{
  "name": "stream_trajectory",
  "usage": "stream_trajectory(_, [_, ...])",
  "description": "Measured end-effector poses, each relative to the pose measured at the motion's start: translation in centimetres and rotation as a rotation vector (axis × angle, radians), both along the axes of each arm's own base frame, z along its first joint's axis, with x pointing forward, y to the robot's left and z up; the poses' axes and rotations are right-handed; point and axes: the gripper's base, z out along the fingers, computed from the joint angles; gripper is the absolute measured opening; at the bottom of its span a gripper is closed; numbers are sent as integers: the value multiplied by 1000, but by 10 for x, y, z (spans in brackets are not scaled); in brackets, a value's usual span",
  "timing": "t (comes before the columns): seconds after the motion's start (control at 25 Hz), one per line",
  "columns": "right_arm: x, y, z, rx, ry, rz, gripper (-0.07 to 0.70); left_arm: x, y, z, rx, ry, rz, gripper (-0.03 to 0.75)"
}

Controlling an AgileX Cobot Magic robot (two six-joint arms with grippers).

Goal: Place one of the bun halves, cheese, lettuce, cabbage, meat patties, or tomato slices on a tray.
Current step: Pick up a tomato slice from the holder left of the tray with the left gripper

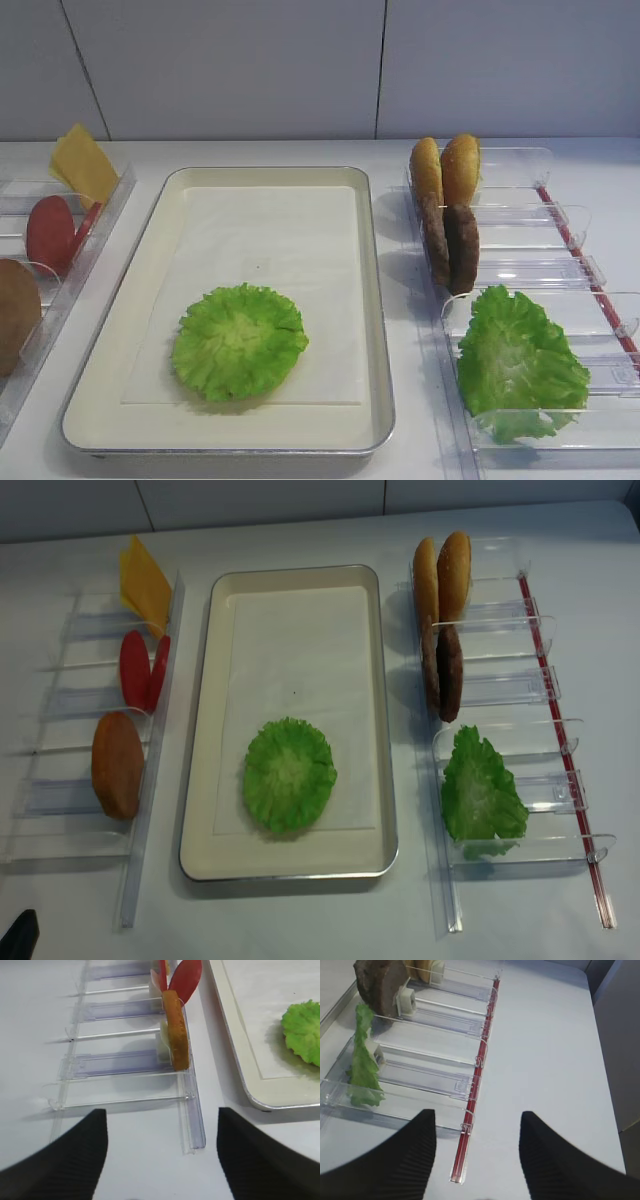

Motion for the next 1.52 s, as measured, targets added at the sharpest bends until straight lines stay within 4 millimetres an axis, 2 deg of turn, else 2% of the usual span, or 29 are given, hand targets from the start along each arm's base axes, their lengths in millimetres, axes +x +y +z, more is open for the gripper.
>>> stream_trajectory(1.52, [0,0,0,0,0,0,396,0,0,0,1,0,1,456])
